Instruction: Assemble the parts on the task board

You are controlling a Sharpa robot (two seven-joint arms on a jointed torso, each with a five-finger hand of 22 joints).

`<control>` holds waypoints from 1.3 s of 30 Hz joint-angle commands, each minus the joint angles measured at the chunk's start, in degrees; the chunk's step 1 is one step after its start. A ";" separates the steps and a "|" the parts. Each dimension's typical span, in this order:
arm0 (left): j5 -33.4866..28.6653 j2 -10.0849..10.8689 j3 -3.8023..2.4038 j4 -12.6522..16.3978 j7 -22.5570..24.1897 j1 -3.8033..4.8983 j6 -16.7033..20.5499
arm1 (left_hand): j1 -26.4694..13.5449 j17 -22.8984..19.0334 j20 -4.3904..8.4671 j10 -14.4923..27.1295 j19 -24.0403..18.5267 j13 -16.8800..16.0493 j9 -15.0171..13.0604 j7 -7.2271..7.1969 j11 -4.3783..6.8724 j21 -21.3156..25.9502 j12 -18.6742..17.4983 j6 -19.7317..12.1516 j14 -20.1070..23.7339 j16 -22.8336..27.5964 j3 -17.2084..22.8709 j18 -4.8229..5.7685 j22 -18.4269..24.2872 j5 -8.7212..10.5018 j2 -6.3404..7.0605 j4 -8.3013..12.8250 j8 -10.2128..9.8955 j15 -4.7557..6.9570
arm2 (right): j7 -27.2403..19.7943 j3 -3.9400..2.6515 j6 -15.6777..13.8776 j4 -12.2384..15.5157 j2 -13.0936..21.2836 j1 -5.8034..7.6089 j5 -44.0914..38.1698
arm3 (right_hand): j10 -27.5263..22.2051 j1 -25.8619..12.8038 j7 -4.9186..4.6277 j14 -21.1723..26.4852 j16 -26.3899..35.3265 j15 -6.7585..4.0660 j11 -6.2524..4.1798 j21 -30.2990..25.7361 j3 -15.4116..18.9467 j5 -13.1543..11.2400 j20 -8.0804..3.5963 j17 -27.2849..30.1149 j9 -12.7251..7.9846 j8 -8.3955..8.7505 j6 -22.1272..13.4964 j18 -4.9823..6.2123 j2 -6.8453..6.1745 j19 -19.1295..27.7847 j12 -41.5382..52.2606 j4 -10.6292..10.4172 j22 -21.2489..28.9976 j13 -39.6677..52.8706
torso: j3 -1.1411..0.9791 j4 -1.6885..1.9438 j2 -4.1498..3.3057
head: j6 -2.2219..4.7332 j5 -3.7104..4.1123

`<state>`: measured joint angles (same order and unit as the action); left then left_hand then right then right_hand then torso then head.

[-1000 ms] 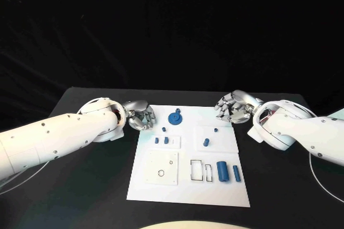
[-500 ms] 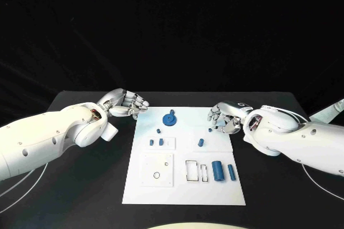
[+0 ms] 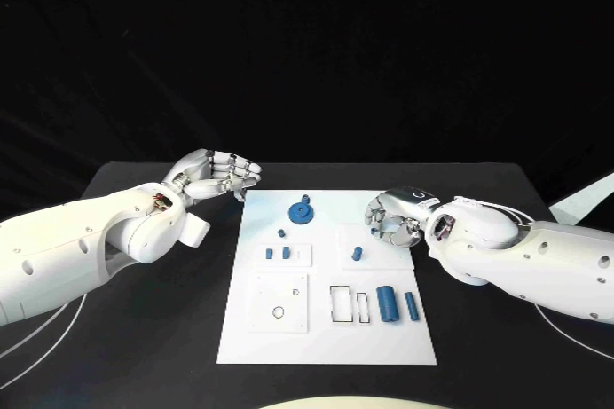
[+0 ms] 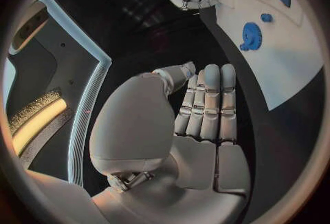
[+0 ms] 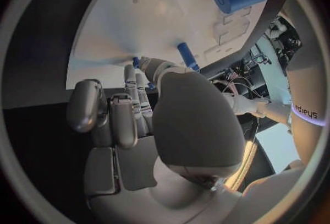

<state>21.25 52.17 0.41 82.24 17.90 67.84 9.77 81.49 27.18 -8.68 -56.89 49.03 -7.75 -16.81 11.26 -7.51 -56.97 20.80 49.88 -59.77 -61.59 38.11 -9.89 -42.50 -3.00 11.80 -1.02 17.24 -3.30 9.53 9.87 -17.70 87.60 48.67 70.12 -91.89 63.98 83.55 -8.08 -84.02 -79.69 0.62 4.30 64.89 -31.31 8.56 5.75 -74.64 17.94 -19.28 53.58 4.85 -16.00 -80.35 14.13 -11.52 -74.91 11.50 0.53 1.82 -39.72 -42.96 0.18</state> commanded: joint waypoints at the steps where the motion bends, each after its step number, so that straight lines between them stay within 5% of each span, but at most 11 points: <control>1: -1.95 0.06 -0.05 0.31 2.51 0.04 0.45 | 0.21 -0.09 0.13 -0.22 -0.19 0.05 -0.08 0.39 -0.09 0.12 0.08 -0.03 0.24 0.34 -0.20 -0.71 -0.09 -0.24 -0.29 0.28 -0.22 0.24 | 0.58 0.04 1.64 -0.18 -0.37 -0.40 -2.35 | 0.67 -0.35 -0.10 -2.46 0.28 -0.45 0.04 0.25 -0.38 0.40 -0.20 0.05 0.08 -0.26 0.56 -0.27 0.51 -0.36 -0.31 0.02 -7.99 -0.20 | 0.01 -0.07 -0.01 | -0.06 -0.04; 17: -2.23 0.15 -0.05 0.41 2.46 0.04 0.20 | 0.13 -0.25 0.12 -0.11 -0.26 0.08 -0.05 0.50 -0.17 0.15 0.07 -0.15 0.28 0.62 -0.34 -0.69 -0.07 -0.23 -0.37 0.32 -0.35 0.18 | 2.55 0.10 3.12 -1.33 -1.52 -1.44 -4.85 | 3.41 0.15 -0.09 -2.51 0.29 -0.61 -0.09 1.11 -2.12 0.41 -0.39 0.07 0.45 -0.52 2.44 -0.45 1.80 -0.80 -1.40 2.22 -8.57 -1.39 | -0.09 0.05 0.02 | -0.32 0.14; 19: -2.04 0.16 -0.05 0.42 2.49 0.04 0.35 | 0.11 -0.29 0.11 -0.07 -0.28 0.09 -0.04 0.52 -0.18 0.17 0.06 -0.18 0.29 0.70 -0.37 -0.69 -0.07 -0.24 -0.38 0.34 -0.39 0.17 | 3.71 0.13 4.10 -1.38 -1.68 -1.65 -6.02 | 4.82 0.57 0.14 -2.52 0.37 -1.04 -0.48 4.11 -2.94 -1.39 -0.51 0.23 0.71 -0.94 3.65 -0.99 2.56 -1.98 -1.52 3.40 -9.53 -1.46 | -0.11 0.06 0.01 | -0.36 0.17; 25: -1.36 0.26 -0.05 0.48 2.57 0.04 0.69 | 0.22 -0.34 0.11 -0.02 -0.28 0.10 -0.04 0.52 -0.19 0.16 0.06 -0.21 0.21 0.76 -0.36 -0.71 -0.07 -0.25 -0.51 0.44 -0.44 0.18 | 5.37 0.24 5.38 -1.28 -1.86 -2.12 -7.94 | 5.98 -0.43 0.65 -2.26 1.38 -1.56 -0.91 7.73 -3.69 -1.21 -0.65 1.83 1.10 -1.44 5.51 -1.62 2.95 -3.40 -2.77 4.46 -10.72 -1.76 | -0.10 -0.03 0.00 | -0.52 0.30; 31: -1.09 0.20 -0.05 0.55 2.76 0.04 0.83 | 0.28 -0.37 0.12 0.03 -0.26 0.11 -0.03 0.53 -0.20 0.14 0.05 -0.25 0.14 0.80 -0.39 -0.71 -0.08 -0.25 -0.53 0.52 -0.49 0.18 | 5.62 0.27 4.28 -0.91 -1.94 -2.36 -8.84 | 8.32 -0.06 1.01 -2.28 1.48 -2.06 -1.43 8.45 -4.81 0.42 -1.13 2.08 1.64 -1.85 7.02 -1.72 4.00 -3.63 -3.49 7.08 -11.00 -1.68 | -0.10 0.01 0.03 | -0.55 0.42; 39: -0.82 0.15 -0.05 0.61 2.90 0.04 0.76 | 0.34 -0.40 0.12 0.08 -0.25 0.12 -0.02 0.54 -0.21 0.12 0.04 -0.28 0.09 0.83 -0.41 -0.72 -0.09 -0.25 -0.55 0.60 -0.53 0.19 | 5.58 0.27 1.20 -0.57 -1.98 -2.46 -9.08 | 9.11 -0.32 1.18 -2.28 1.60 -2.20 -1.60 9.10 -5.35 0.77 -1.30 2.33 1.81 -1.87 7.45 -1.83 4.13 -3.84 -3.85 8.05 -11.15 -1.66 | -0.07 0.05 0.05 | -0.56 0.46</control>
<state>20.01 52.41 0.41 82.65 19.73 67.84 10.42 81.71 26.86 -8.69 -56.86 49.03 -7.70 -16.79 11.46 -7.49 -56.97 20.80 49.67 -59.77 -61.00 37.78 -9.75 -42.50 -3.00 11.58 -0.71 17.03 -3.30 14.02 9.50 -18.19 87.28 46.76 68.49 -100.03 71.26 82.87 -6.78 -84.04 -78.33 -1.24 4.19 73.79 -36.63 9.00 4.72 -72.38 19.73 -21.07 60.58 3.89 -12.70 -83.82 10.57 -3.92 -74.94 9.84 0.43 1.84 -39.69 -43.51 0.63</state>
